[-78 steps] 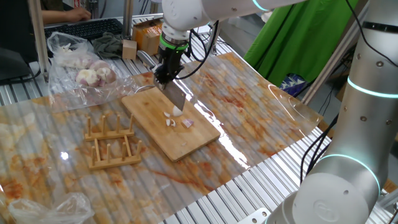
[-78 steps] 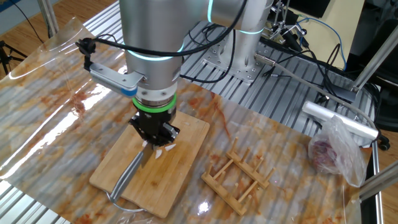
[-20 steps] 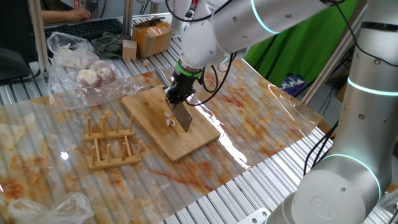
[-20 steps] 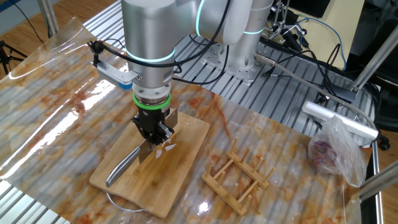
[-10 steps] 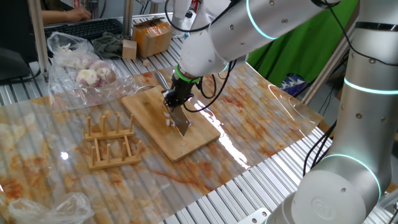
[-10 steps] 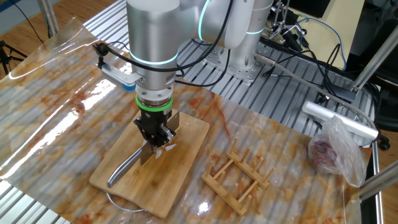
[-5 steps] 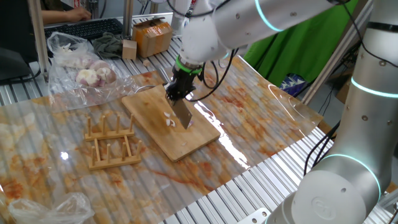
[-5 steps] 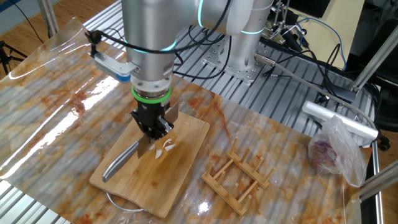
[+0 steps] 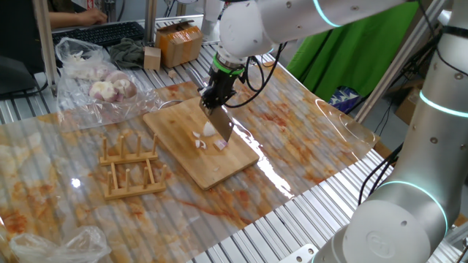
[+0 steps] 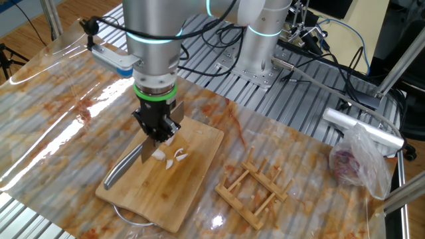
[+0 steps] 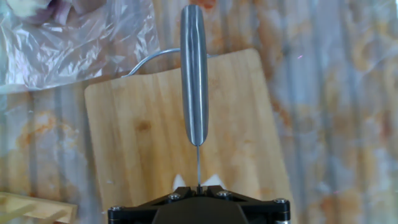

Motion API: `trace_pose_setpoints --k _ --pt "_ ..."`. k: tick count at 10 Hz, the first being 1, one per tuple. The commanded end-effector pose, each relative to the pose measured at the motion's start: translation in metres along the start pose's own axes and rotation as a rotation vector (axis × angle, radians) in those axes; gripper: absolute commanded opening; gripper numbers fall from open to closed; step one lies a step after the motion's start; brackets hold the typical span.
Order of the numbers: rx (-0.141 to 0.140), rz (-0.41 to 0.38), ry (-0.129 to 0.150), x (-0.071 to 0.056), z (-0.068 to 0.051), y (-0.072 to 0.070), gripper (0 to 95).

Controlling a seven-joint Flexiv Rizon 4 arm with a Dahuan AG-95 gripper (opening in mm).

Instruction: Chop the onions

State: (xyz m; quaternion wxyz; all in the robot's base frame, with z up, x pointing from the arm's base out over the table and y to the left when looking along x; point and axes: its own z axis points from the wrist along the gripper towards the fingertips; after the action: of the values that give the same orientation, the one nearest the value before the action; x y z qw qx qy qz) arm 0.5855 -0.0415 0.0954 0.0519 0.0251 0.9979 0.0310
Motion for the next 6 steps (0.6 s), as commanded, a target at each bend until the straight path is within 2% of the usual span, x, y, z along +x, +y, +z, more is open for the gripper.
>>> trace_pose_setpoints --k 1,6 --pt "-0.003 -0.001 -0.006 0.0003 0.0033 0.0004 0.0" --pt "-0.001 -0.006 -0.009 0.0012 0.0108 -0.0014 0.0"
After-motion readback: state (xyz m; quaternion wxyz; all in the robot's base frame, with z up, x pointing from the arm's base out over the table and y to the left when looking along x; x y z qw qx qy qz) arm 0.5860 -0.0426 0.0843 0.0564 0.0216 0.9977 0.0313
